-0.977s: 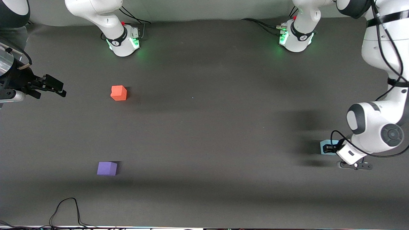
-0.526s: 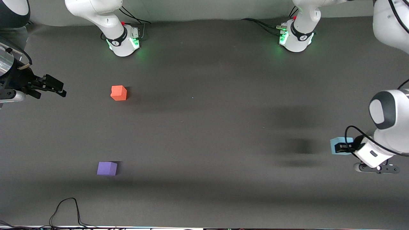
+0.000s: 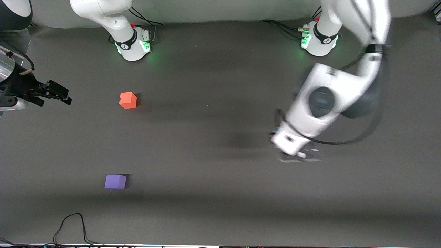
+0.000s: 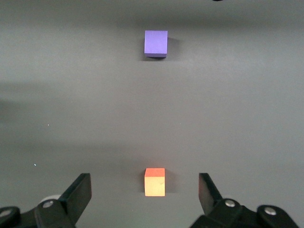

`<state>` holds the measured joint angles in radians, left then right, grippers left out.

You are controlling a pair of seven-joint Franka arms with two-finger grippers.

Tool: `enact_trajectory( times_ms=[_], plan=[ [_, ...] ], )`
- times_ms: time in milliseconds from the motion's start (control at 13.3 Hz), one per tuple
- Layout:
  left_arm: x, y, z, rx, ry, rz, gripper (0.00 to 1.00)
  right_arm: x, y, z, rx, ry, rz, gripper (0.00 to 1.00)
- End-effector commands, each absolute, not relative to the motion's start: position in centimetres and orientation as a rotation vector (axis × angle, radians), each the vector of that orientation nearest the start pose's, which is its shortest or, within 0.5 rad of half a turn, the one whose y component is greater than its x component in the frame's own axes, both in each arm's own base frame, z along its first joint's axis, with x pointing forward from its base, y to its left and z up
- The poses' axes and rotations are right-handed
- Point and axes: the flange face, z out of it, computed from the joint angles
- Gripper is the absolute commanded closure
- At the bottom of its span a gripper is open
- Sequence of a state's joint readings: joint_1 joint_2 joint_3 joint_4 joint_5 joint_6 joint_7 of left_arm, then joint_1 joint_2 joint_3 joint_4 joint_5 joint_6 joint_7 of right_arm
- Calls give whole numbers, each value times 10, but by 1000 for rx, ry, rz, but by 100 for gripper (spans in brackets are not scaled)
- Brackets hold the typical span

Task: Place blue block between orange and purple blocks
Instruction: 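Carry the blue cube to the table middle and open the left gripper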

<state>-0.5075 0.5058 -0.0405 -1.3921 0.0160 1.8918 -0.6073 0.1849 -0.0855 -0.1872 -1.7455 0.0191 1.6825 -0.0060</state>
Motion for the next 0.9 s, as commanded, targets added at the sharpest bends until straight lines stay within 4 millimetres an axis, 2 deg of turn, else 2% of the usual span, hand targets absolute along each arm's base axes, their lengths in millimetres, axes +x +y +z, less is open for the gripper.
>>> enact_trajectory(
  times_ms=[0, 150, 225, 376, 451, 601, 676, 827],
  plan=[
    [582, -451, 389, -3114, -128, -31, 64, 535, -3, 598, -3092, -34, -37, 0],
    [550, -518, 356, -3093, -127, -88, 64, 535, -3, 596, -3093, -34, -32, 0],
    [535, -544, 343, -3102, -130, -117, 64, 535, -3, 597, -3093, -34, -34, 0],
    [505, -582, 308, -3110, -132, -151, 64, 535, -3, 596, -3092, -34, -32, 0],
    [498, -591, 285, -3100, -138, -168, 64, 535, -5, 596, -3093, -31, -32, 0],
    [497, -597, 244, -3106, -175, -194, 64, 535, -8, 595, -3093, -24, -30, 0],
    [495, -599, 232, -3117, -186, -198, 64, 535, -8, 595, -3092, -24, -30, 0],
    [494, -600, 220, -3120, -210, -197, 64, 535, -7, 595, -3092, -27, -30, 0]
  ],
)
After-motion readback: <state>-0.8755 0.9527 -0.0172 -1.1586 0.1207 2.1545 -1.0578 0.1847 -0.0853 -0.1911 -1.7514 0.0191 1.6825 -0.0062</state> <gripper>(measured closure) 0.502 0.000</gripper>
